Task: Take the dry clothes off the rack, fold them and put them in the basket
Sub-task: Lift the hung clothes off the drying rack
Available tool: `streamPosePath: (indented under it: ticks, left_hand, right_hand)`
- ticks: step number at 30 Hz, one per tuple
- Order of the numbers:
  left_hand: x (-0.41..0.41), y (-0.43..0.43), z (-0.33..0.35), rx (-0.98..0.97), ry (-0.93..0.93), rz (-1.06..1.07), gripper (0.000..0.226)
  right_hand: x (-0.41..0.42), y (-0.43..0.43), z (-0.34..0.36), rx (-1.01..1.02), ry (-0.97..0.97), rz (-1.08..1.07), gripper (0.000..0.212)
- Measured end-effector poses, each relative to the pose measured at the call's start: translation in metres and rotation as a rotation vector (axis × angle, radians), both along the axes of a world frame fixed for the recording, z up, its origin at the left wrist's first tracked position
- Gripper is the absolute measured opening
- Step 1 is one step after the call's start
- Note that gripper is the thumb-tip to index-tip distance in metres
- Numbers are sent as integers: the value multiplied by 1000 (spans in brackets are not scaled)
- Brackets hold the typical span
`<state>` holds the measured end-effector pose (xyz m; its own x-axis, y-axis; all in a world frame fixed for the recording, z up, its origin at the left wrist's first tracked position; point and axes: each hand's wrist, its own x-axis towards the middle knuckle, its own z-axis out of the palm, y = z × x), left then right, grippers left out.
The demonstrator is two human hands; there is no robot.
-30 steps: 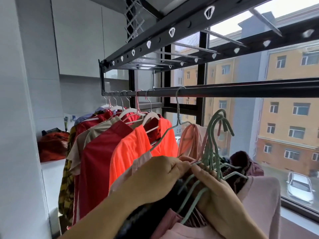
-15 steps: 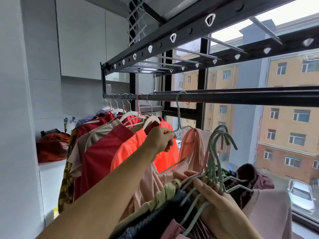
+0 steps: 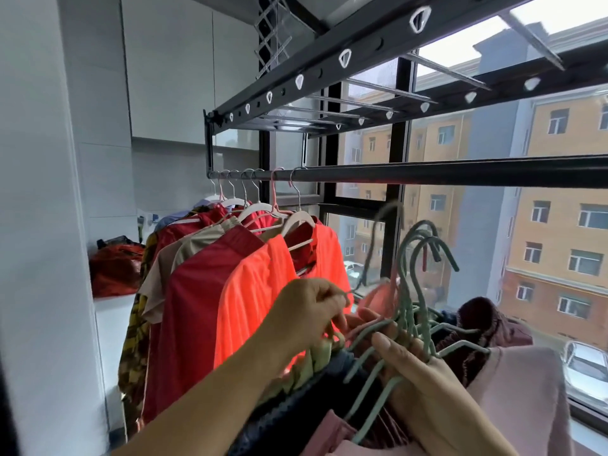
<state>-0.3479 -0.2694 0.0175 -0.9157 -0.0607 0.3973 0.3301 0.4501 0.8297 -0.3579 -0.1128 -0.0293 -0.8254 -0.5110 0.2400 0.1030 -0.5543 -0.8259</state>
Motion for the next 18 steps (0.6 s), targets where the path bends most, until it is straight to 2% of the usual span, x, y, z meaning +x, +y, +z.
streamPosePath:
  ticks: [4,8,18]
  left_hand:
    - [12,0,-24,-65,-12,-27,15]
    - [15,-13,-31,81,-135,-64,29]
    - [9,-50,-39,351,-227,-111,23]
  right_hand:
    - [5,-10,-6,89,45,-3,79]
    - [4,-23,-11,73,20,2,81]
    - [1,-64,-13,-11,-16,74,84]
